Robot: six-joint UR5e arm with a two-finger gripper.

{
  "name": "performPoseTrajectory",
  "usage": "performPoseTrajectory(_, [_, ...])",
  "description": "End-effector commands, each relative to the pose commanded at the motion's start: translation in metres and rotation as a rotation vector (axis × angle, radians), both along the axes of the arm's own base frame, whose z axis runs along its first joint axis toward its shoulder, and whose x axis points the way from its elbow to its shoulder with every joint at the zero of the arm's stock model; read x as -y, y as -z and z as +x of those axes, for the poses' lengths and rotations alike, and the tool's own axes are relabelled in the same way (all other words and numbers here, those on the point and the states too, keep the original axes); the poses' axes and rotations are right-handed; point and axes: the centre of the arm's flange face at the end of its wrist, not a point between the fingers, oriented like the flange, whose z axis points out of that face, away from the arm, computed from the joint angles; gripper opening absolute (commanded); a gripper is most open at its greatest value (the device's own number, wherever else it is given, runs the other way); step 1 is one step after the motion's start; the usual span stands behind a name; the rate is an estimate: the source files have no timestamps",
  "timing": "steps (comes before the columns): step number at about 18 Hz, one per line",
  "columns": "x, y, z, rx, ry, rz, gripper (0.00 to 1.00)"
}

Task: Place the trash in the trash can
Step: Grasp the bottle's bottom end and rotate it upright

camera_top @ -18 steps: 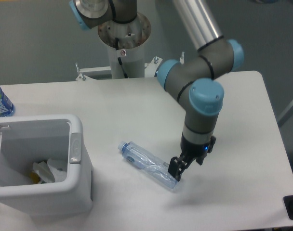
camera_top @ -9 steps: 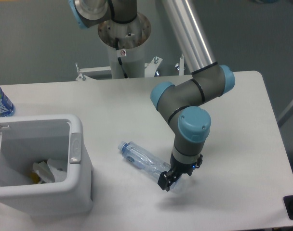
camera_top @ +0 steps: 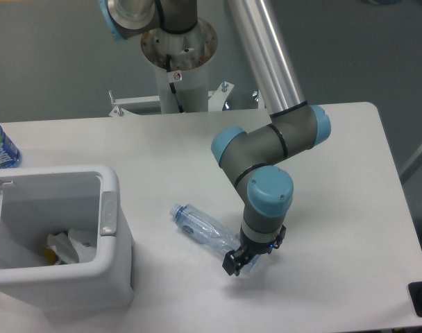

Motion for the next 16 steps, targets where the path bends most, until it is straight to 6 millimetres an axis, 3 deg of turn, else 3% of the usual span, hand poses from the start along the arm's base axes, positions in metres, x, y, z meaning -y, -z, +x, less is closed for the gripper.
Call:
performPoseTrajectory(3, [0.002, 0.003, 0.002, 0.006, 0.000, -0.005, 1.00])
performPoseTrajectory(7, [0.004, 0.000, 0.003, 0.003, -0.002, -0.006, 0.72])
performPoseTrajectory(16, [0.004, -0.008, 0.003, -0.005, -0.002, 0.001, 0.63])
